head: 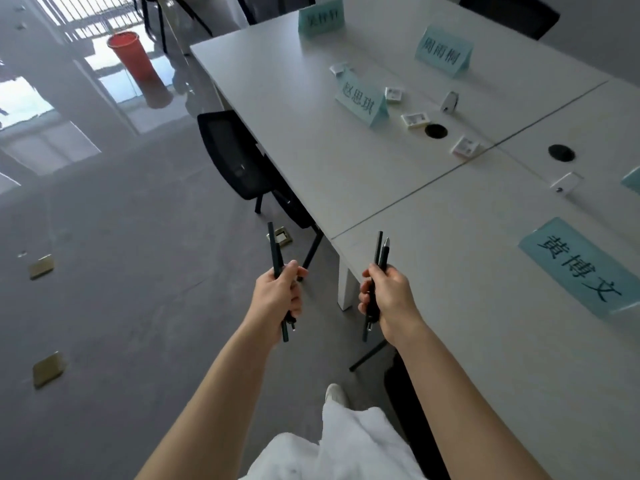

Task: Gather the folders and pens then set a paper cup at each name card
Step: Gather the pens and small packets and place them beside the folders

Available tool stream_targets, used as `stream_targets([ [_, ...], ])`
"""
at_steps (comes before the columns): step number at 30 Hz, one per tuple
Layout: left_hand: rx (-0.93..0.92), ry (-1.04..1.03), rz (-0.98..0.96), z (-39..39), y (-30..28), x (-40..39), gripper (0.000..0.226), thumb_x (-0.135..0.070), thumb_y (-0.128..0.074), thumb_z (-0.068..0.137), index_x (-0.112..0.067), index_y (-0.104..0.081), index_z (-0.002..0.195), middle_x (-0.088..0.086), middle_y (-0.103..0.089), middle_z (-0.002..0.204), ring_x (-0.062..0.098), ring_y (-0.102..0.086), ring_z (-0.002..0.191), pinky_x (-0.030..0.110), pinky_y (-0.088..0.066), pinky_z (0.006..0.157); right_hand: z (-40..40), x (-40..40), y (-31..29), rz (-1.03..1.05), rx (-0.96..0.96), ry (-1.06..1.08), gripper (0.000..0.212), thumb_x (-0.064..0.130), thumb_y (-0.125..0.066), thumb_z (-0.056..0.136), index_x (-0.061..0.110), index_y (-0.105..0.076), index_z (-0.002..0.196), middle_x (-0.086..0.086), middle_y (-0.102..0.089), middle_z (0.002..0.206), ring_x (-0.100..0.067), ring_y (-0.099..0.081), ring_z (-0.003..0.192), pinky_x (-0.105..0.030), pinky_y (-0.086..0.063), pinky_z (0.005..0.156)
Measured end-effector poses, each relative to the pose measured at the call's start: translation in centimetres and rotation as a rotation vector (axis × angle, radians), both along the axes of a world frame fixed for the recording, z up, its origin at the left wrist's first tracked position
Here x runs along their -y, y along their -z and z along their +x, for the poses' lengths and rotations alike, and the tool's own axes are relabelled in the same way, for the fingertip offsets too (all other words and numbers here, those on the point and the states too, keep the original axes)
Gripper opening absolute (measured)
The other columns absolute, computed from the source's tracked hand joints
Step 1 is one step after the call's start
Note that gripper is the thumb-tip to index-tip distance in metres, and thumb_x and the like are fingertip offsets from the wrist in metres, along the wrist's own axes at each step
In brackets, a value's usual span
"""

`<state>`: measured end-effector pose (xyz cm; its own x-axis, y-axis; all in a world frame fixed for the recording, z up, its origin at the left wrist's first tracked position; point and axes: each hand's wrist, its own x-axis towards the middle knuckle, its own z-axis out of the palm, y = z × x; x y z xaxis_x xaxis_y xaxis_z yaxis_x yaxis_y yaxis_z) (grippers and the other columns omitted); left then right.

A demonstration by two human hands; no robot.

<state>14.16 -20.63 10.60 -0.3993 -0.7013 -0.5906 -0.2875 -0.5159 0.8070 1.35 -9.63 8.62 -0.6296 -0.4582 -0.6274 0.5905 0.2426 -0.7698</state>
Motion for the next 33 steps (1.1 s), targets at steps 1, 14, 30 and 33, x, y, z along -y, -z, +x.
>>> stream_targets([
  [1,0.013,0.004,0.014,-0.9,0.2,0.9,0.025,-0.024,-0.049,0.101,-0.005,-0.060,0.088,-0.002,-0.031,0.050,0.014,-0.028,0.041,0.022,-0.027,0.040,-1.0,0.9,-0.2,-0.007,-0.007,0.012,0.022,0.022,-0.045,0.099,0.011,-0.052,0.082,-0.001,-0.046,0.058,-0.013,-0.039,0.045,-0.026,-0.036,0.045],
  [14,0.041,0.265,0.082,-14.1,2.6,14.9,0.025,-0.019,-0.048,0.100,-0.004,-0.062,0.085,-0.005,-0.031,0.046,0.011,-0.026,0.039,0.022,-0.023,0.044,-11.1,12.0,0.3,0.100,-0.064,0.205,0.014,0.008,-0.050,0.091,0.012,-0.054,0.079,0.000,-0.042,0.055,-0.013,-0.038,0.046,-0.025,-0.032,0.045],
  [30,0.151,0.657,-0.037,-30.2,4.0,20.2,0.017,-0.002,-0.048,0.093,-0.005,-0.062,0.084,-0.003,-0.037,0.051,0.008,-0.030,0.036,0.020,-0.024,0.037,-20.2,14.9,2.0,0.189,0.011,0.527,0.006,0.008,-0.051,0.089,0.010,-0.054,0.085,0.001,-0.039,0.052,-0.015,-0.034,0.047,-0.028,-0.028,0.048],
  [33,0.167,0.644,-0.089,-33.7,4.5,19.4,0.017,-0.001,-0.049,0.090,-0.006,-0.062,0.082,-0.002,-0.038,0.053,0.010,-0.031,0.039,0.020,-0.024,0.038,-23.9,14.2,2.1,0.182,0.028,0.535,0.008,0.006,-0.051,0.088,0.011,-0.057,0.084,0.000,-0.041,0.055,-0.015,-0.037,0.050,-0.026,-0.030,0.047],
])
